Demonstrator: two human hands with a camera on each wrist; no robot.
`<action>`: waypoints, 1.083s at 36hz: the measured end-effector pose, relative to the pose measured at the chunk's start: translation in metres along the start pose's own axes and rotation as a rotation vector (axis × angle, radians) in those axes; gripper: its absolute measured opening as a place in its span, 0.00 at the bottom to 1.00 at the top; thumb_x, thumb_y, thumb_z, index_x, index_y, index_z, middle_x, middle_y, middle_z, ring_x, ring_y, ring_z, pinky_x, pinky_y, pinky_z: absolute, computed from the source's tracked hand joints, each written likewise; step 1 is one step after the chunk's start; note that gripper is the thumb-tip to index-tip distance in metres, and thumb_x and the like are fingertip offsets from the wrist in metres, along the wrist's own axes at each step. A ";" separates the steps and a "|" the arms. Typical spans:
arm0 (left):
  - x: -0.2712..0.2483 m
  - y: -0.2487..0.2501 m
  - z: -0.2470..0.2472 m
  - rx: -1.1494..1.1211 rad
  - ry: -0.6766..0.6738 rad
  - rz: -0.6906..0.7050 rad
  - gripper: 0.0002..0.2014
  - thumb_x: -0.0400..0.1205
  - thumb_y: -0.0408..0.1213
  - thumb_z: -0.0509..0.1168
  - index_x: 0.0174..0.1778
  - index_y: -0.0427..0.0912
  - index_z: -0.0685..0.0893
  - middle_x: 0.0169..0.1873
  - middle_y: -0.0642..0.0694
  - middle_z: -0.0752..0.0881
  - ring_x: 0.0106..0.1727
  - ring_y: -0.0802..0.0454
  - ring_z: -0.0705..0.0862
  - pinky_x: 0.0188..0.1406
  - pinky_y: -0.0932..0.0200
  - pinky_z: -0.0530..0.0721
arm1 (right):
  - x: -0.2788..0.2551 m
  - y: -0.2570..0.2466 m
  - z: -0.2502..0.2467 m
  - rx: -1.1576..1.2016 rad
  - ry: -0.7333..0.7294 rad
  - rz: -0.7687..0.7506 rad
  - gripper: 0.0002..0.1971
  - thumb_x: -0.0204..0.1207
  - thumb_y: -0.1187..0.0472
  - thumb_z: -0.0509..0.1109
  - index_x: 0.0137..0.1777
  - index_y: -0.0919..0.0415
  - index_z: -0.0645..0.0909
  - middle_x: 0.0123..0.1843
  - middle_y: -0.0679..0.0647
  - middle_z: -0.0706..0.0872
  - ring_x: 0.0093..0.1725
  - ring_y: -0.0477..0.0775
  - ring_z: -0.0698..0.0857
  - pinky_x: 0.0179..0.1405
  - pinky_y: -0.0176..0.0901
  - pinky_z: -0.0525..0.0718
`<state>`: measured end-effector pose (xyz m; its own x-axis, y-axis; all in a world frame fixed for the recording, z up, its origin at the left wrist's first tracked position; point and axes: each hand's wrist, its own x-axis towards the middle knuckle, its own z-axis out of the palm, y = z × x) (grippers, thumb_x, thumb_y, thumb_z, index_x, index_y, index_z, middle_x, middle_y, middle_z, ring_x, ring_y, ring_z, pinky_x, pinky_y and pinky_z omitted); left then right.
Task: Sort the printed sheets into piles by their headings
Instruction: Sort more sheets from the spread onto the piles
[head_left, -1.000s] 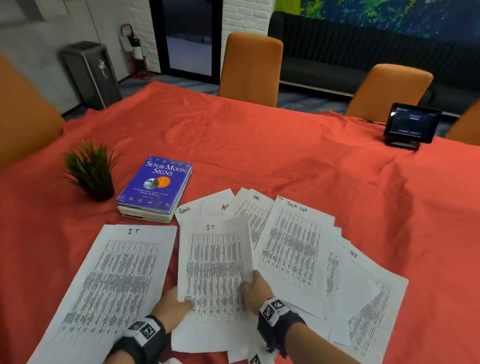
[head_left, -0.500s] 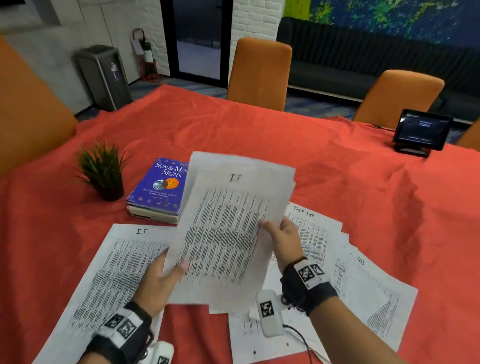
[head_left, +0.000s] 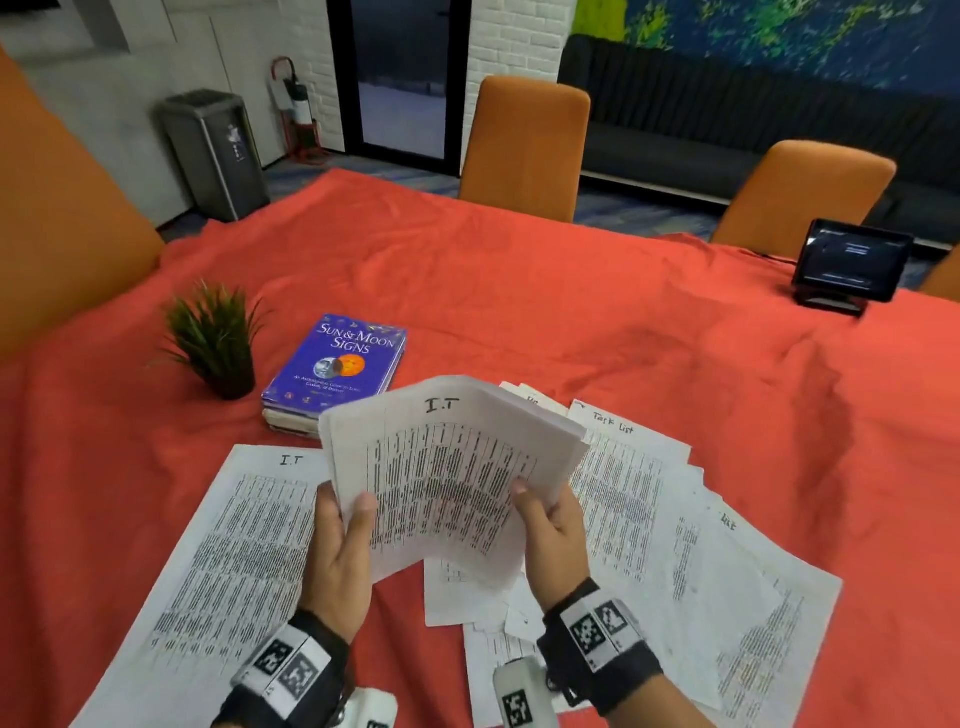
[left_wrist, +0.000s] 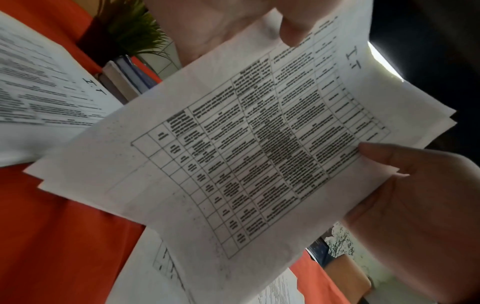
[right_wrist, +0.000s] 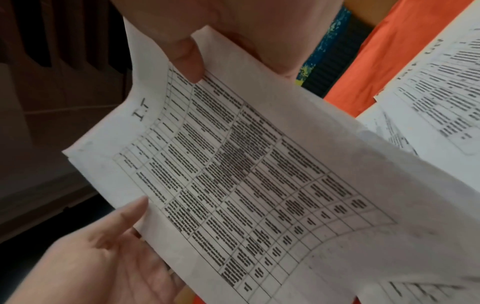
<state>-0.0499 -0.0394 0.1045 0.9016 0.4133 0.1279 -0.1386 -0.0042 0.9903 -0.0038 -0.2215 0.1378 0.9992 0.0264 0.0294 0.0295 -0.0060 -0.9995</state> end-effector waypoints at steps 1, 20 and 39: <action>-0.001 0.000 0.000 -0.012 0.004 -0.009 0.14 0.81 0.44 0.57 0.59 0.69 0.74 0.56 0.68 0.85 0.60 0.71 0.82 0.58 0.78 0.76 | 0.000 0.001 0.000 -0.004 -0.004 0.006 0.20 0.72 0.45 0.66 0.61 0.53 0.82 0.55 0.54 0.90 0.57 0.54 0.88 0.60 0.66 0.85; 0.003 -0.016 -0.016 0.226 0.072 -0.114 0.05 0.86 0.45 0.55 0.54 0.54 0.76 0.40 0.61 0.85 0.39 0.66 0.82 0.42 0.62 0.79 | 0.004 0.017 0.014 -0.020 0.110 0.129 0.10 0.82 0.60 0.66 0.61 0.54 0.84 0.53 0.49 0.91 0.53 0.45 0.89 0.56 0.49 0.87; -0.001 -0.065 -0.203 0.753 0.144 -0.545 0.06 0.82 0.23 0.59 0.42 0.33 0.80 0.32 0.37 0.82 0.27 0.44 0.77 0.25 0.55 0.73 | -0.016 0.103 0.148 -0.722 -0.531 0.660 0.13 0.71 0.62 0.63 0.54 0.62 0.82 0.51 0.58 0.89 0.49 0.61 0.89 0.47 0.46 0.89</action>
<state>-0.1256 0.1455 0.0294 0.6977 0.6404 -0.3212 0.6346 -0.3443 0.6919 -0.0203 -0.0741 0.0338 0.6915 0.2270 -0.6858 -0.3223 -0.7527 -0.5741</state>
